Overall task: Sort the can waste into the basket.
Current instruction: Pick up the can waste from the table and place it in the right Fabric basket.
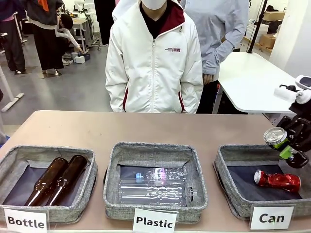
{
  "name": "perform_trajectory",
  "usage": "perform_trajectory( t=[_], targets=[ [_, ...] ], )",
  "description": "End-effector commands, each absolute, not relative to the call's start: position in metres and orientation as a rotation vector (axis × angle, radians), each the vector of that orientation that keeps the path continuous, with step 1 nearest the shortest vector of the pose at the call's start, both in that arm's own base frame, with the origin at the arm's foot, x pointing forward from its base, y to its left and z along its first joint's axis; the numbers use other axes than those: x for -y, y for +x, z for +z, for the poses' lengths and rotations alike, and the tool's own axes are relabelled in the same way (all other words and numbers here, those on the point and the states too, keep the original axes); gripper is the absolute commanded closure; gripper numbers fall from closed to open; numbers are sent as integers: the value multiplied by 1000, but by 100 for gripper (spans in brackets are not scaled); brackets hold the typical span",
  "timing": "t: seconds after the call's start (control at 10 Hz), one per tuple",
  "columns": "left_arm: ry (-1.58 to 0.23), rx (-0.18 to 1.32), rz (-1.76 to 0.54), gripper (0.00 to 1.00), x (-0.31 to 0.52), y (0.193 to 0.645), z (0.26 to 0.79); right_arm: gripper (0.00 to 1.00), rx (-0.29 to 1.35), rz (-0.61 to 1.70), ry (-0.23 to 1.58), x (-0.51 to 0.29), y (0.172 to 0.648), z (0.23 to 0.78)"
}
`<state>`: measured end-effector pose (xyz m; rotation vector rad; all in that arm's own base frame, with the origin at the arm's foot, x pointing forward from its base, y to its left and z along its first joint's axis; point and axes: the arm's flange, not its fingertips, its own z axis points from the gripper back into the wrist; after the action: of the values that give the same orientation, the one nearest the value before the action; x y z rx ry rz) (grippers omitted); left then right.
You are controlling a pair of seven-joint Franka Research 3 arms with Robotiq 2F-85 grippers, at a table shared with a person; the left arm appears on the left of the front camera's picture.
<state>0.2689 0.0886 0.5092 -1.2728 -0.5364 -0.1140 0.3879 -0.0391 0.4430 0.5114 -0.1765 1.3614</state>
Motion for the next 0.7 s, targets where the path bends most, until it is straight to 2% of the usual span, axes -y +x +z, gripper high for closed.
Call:
perform_trajectory(
  t=[0.0, 0.1, 0.2, 0.3, 0.4, 0.6],
  targets=[
    [-1287, 549, -123, 0, -87, 269, 512, 71, 149, 1355, 510, 33, 387, 442],
    [-1287, 549, -123, 0, -87, 269, 512, 71, 147, 1364, 514, 33, 387, 442],
    [-1287, 549, -123, 0, -87, 269, 512, 31, 138, 1364, 515, 32, 388, 442],
    [-1287, 549, -123, 0, -87, 269, 512, 7, 129, 1368, 517, 32, 389, 442],
    [-1287, 549, -123, 0, -87, 269, 512, 0, 115, 1365, 520, 32, 391, 442],
    [-1287, 549, -123, 0, -87, 269, 512, 0, 109, 1366, 521, 32, 393, 442]
  ],
)
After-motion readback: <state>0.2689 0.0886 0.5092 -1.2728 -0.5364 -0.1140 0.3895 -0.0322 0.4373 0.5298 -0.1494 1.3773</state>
